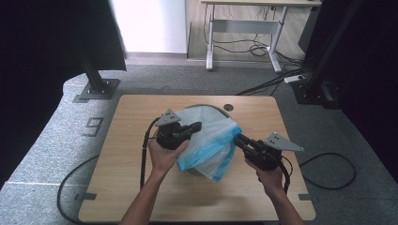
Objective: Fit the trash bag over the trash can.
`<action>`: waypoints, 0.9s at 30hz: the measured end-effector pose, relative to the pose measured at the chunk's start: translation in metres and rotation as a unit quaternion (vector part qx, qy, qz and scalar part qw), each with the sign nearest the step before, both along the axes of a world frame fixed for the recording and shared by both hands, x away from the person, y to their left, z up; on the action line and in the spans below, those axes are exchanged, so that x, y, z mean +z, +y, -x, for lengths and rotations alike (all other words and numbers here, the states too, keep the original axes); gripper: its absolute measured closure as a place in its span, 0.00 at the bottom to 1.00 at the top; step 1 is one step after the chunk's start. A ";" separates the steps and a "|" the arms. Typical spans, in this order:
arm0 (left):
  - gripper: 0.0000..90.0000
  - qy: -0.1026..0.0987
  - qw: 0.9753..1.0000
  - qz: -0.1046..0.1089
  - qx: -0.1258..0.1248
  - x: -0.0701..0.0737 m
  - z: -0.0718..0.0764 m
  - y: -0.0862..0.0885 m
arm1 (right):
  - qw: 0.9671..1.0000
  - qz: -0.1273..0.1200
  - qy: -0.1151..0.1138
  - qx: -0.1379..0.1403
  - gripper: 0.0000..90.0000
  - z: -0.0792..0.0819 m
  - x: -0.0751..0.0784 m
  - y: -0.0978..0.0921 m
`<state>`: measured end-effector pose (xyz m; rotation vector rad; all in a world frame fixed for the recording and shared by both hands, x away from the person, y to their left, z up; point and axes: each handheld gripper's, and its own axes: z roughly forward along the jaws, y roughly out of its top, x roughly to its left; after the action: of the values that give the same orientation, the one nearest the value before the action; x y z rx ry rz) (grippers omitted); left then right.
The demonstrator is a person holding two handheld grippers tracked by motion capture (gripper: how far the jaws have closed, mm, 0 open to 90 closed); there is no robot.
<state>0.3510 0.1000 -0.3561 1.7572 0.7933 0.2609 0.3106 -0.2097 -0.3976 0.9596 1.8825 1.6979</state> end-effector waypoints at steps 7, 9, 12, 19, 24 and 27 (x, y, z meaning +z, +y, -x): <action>1.00 -0.001 1.000 -0.007 -0.005 -0.001 0.001 -0.001 | 1.000 -0.007 0.000 -0.001 0.83 -0.003 -0.001 0.000; 1.00 -0.001 1.000 -0.008 -0.005 -0.002 0.001 -0.002 | 1.000 -0.013 0.002 0.000 0.80 -0.004 0.001 0.000; 1.00 -0.001 1.000 -0.012 -0.005 -0.003 0.002 -0.003 | 1.000 -0.018 0.000 -0.003 0.77 -0.004 0.003 0.000; 1.00 -0.002 1.000 -0.010 -0.004 -0.004 0.002 -0.004 | 1.000 -0.028 -0.008 -0.007 0.98 -0.004 0.008 -0.002; 1.00 -0.013 1.000 0.009 0.012 0.000 -0.001 0.005 | 1.000 -0.013 -0.021 -0.004 0.99 -0.003 0.009 -0.002; 1.00 -0.016 1.000 0.014 0.017 0.002 -0.001 0.008 | 1.000 -0.005 -0.024 -0.003 0.99 -0.002 0.009 -0.003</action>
<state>0.3517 0.1084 -0.3544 1.7108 0.7999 0.2990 0.3125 -0.2128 -0.3891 0.9194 1.8413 1.7123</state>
